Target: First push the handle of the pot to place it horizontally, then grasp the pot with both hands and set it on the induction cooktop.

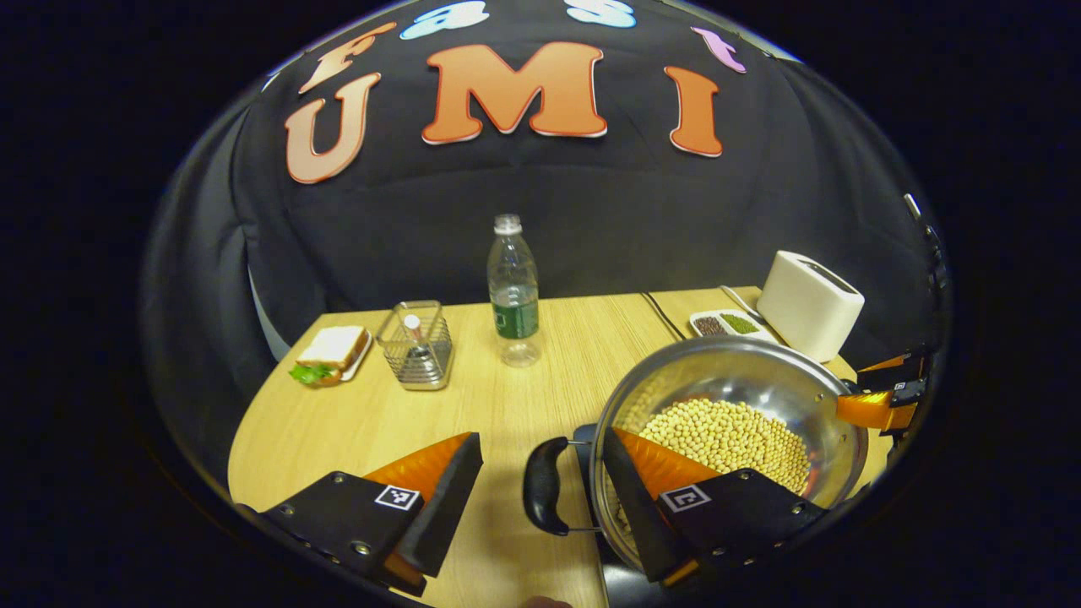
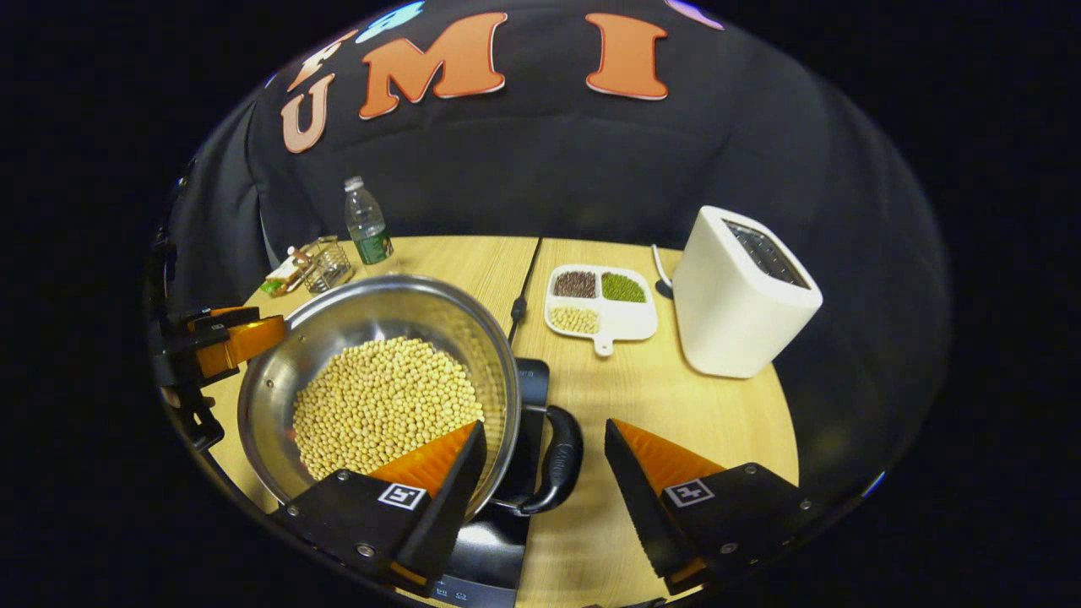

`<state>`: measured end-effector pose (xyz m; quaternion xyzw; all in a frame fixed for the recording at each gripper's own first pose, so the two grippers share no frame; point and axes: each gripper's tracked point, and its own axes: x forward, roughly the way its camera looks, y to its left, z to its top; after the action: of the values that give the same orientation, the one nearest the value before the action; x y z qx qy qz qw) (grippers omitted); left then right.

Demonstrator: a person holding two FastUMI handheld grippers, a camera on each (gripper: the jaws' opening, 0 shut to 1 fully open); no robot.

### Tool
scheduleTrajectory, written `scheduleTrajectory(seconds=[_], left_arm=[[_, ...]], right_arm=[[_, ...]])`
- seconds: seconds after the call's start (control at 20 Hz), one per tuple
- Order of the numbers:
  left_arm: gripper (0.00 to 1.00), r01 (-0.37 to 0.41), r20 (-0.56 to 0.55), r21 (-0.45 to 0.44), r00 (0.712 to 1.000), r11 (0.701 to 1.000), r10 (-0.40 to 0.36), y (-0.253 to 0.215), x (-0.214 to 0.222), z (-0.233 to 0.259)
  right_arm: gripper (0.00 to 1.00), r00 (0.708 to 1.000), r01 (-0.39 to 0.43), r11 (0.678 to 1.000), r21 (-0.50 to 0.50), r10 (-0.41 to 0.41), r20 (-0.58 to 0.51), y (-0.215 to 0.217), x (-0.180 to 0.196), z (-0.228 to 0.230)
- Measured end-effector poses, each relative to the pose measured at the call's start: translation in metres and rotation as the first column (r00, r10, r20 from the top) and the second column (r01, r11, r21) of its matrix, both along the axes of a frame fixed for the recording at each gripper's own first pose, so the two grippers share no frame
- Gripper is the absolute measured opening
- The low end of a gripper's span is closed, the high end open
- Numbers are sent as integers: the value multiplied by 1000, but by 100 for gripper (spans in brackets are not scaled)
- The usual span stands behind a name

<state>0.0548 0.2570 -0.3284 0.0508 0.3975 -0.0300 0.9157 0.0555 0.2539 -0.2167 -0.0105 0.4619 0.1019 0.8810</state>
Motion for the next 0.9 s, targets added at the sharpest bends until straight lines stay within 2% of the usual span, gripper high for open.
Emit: scheduleTrajectory(seconds=[0.15,0.25,0.45,0.55,0.65,0.7,0.75,0.8,0.85,0.9], left_arm=[[87,-35,162,-16,986,999,37,16,11,70],[87,-62,295,-40,953,997,71,30,16,126],[86,-102,524,-127,838,987,154,51,13,229],[85,-109,613,-159,768,981,185,59,1,276],[84,-110,683,-172,703,979,199,67,-6,319],[84,-105,709,-179,675,978,203,73,-6,338],[82,-94,727,-191,655,977,205,73,-9,352],[84,-86,741,-200,639,976,208,71,-14,362],[82,-84,754,-205,622,975,212,70,-18,371],[84,-78,770,-207,602,975,211,69,-22,379]], right_arm=[[93,985,28,999,19,-31,167,-17,12,56],[94,950,32,999,36,-42,308,-27,18,105],[93,847,26,997,67,-58,529,-35,22,191],[93,776,13,995,99,-73,626,-37,21,237],[93,691,-9,993,116,-77,719,-39,17,281],[98,660,-11,994,110,-76,748,-41,15,298],[93,641,0,995,105,-80,763,-46,11,312],[93,624,6,995,102,-84,777,-50,5,325],[98,600,9,994,109,-93,795,-54,1,339],[94,573,5,993,121,-102,813,-53,0,352]])
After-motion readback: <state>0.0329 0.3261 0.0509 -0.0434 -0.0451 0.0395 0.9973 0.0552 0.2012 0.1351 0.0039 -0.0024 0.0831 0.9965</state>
